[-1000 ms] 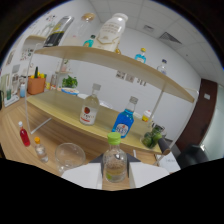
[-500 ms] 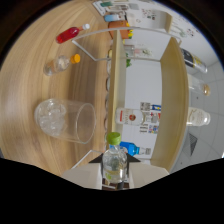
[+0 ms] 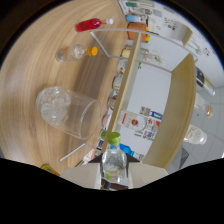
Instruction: Make me a cup of Vodka Sunrise.
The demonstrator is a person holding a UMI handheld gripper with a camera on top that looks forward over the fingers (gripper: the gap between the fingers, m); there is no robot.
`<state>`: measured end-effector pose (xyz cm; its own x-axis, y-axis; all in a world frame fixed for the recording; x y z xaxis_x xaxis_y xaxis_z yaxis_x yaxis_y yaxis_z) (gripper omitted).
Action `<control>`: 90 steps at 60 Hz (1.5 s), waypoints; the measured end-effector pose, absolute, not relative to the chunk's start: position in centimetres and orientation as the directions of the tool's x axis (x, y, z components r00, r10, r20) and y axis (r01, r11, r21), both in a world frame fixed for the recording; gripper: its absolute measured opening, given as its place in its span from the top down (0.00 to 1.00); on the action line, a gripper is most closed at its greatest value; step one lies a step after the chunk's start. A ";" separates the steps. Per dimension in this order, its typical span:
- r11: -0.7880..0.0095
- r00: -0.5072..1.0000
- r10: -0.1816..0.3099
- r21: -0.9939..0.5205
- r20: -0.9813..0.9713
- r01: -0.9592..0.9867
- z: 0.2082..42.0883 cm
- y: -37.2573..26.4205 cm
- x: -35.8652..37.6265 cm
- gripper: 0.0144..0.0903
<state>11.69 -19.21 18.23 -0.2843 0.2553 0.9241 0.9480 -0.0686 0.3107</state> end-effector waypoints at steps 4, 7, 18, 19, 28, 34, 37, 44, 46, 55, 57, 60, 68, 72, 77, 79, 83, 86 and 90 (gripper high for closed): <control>-0.082 -0.147 0.232 0.170 0.961 0.982 19.3 -19.2 11.1 0.72; -0.090 0.002 0.210 0.017 0.978 0.996 20.4 -19.2 10.7 0.72; -0.076 0.589 0.167 -0.585 0.791 0.807 23.7 -19.9 9.7 0.72; -0.076 0.630 0.165 -0.627 0.758 0.775 23.7 -20.0 9.7 0.71; -0.126 0.908 0.176 -0.906 0.381 0.404 21.4 -20.4 10.3 0.72; -0.193 0.967 0.170 -0.956 0.191 0.222 17.9 -20.1 11.1 0.72; -0.231 0.981 0.167 -0.963 0.104 0.141 15.8 -19.7 11.4 0.72; -0.313 0.991 0.135 -0.949 -0.003 0.040 11.3 -18.9 12.6 0.72; -0.334 0.991 0.130 -0.942 -0.019 0.025 10.1 -18.8 13.0 0.72; -0.401 0.991 0.123 -0.916 -0.048 0.006 6.3 -18.6 13.8 0.72; -0.409 0.991 0.125 -0.913 -0.046 0.009 5.7 -18.6 13.9 0.72; -0.428 0.991 0.125 -0.903 -0.039 0.018 4.9 -18.7 14.1 0.72; -0.463 0.992 0.111 -0.887 -0.055 0.003 3.7 -19.1 14.6 0.72; -0.474 0.993 0.108 -0.880 -0.049 0.008 3.4 -19.3 14.8 0.72; -0.524 0.995 0.092 -0.852 -0.044 0.011 2.4 -20.0 15.2 0.71; -0.533 0.995 0.090 -0.846 -0.053 0.003 2.3 -20.3 15.2 0.71; -0.531 0.995 0.084 -0.847 -0.056 -0.003 2.3 -20.6 15.4 0.71; -0.533 0.996 0.081 -0.846 -0.047 0.003 2.2 -20.8 15.6 0.71; -0.540 0.996 0.079 -0.842 -0.045 0.005 2.1 -21.1 15.6 0.70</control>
<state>15.62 -21.09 2.06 0.9958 0.0792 -0.0450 0.0049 -0.5399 -0.8417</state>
